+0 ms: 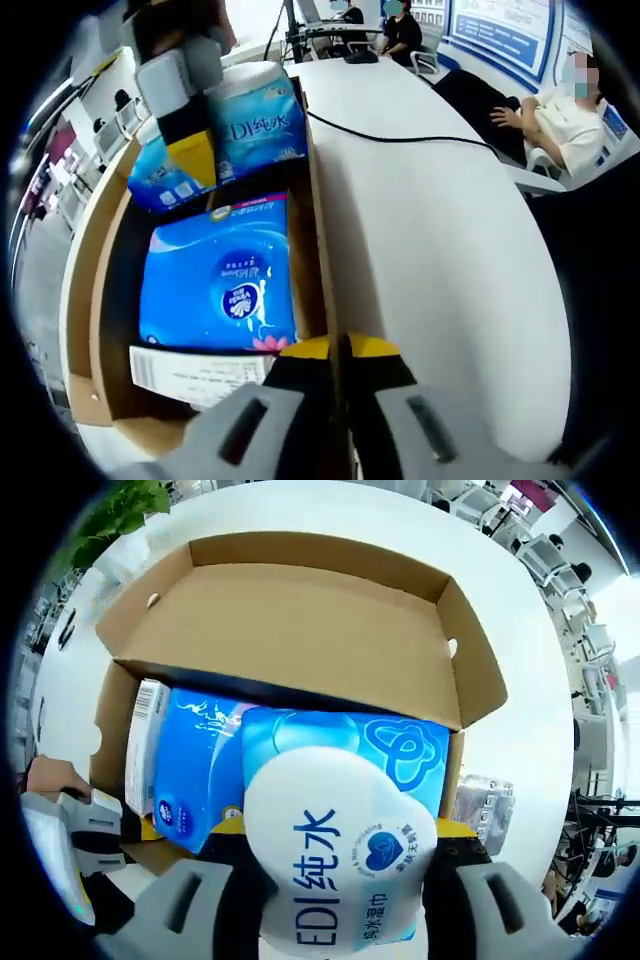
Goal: Operate the shoe box by opening the lid, removing the specified soft item, and placing it in the target area until the item is outside and the box remains undamaged.
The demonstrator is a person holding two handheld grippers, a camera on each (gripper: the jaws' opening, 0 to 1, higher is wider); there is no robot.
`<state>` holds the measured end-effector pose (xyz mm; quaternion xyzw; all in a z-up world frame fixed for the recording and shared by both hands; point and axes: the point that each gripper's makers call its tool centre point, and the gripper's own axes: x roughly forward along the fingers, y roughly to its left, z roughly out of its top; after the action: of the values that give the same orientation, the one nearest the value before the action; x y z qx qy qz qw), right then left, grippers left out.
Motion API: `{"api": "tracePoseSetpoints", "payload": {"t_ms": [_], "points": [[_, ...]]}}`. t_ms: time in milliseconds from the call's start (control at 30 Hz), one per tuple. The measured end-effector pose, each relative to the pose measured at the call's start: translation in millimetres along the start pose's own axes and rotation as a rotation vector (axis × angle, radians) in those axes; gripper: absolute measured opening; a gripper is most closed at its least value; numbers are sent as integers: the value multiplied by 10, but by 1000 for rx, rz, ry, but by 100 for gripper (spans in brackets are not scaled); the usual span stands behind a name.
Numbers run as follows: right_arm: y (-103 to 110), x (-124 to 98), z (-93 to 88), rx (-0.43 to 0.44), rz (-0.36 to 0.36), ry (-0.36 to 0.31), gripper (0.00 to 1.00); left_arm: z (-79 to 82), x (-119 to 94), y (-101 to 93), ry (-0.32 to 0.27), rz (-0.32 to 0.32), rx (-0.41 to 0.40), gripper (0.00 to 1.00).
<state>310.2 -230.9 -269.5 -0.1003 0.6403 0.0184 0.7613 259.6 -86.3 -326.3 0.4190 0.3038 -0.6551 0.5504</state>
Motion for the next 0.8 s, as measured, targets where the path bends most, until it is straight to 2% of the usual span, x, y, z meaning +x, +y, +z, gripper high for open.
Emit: {"api": "tracePoseSetpoints", "payload": {"t_ms": [167, 233, 433, 600, 800], "points": [[-47, -180, 30, -4, 5, -19, 63, 12, -13, -34, 1, 1, 1, 3], [-52, -250, 62, -37, 9, -56, 63, 16, -14, -35, -3, -3, -2, 3], [-115, -379, 12, -13, 20, -62, 62, 19, -13, -38, -2, 5, -5, 3], [-229, -488, -58, -52, 4, -67, 62, 21, -6, -30, -5, 7, -13, 3], [-396, -581, -112, -58, -12, -67, 62, 19, -12, -88, -7, 3, -15, 3]]}}
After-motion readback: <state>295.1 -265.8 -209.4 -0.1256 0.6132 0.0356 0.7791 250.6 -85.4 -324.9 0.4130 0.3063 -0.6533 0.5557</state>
